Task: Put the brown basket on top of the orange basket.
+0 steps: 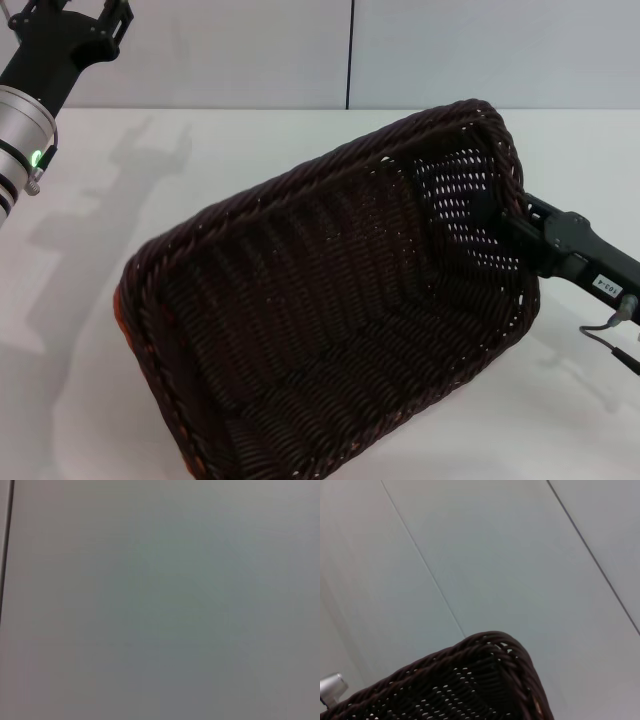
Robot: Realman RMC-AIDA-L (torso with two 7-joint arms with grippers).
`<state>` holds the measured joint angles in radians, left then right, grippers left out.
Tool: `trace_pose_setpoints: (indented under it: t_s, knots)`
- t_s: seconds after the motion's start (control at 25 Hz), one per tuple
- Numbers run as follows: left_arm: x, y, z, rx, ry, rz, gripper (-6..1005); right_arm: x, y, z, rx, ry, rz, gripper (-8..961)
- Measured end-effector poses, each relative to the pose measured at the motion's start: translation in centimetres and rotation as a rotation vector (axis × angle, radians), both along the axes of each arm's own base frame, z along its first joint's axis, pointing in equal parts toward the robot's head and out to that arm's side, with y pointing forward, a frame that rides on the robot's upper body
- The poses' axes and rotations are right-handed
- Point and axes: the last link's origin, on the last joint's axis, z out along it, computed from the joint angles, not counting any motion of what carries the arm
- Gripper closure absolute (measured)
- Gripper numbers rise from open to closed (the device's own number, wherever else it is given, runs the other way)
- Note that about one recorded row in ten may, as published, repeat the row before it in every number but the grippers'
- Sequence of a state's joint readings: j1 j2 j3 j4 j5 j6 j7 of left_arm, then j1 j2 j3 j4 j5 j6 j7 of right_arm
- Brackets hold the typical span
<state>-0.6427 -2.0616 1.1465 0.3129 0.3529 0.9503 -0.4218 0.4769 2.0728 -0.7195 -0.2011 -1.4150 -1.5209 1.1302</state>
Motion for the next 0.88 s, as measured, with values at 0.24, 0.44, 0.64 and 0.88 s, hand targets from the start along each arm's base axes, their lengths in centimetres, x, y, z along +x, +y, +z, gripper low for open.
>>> trace_pose_setpoints:
  t_s: [0.24, 0.44, 0.64, 0.88]
  knots:
    - [0.0, 0.0, 0.0, 0.001, -0.001, 0.001, 394, 0.0, 0.3, 0.3, 0.007, -0.001, -0.002, 402]
    - [0.1, 0.1, 0.1, 0.003, -0.002, -0.002, 394, 0.0, 0.4, 0.6, 0.019, -0.003, -0.001, 389]
    - [0.1, 0.1, 0.1, 0.004, -0.003, 0.0, 394, -0.1, 0.5, 1.4, 0.047, -0.007, 0.025, 378]
    - [0.1, 0.1, 0.2, 0.012, 0.007, 0.002, 394, -0.9, 0.4, 2.9, 0.095, 0.004, 0.105, 379]
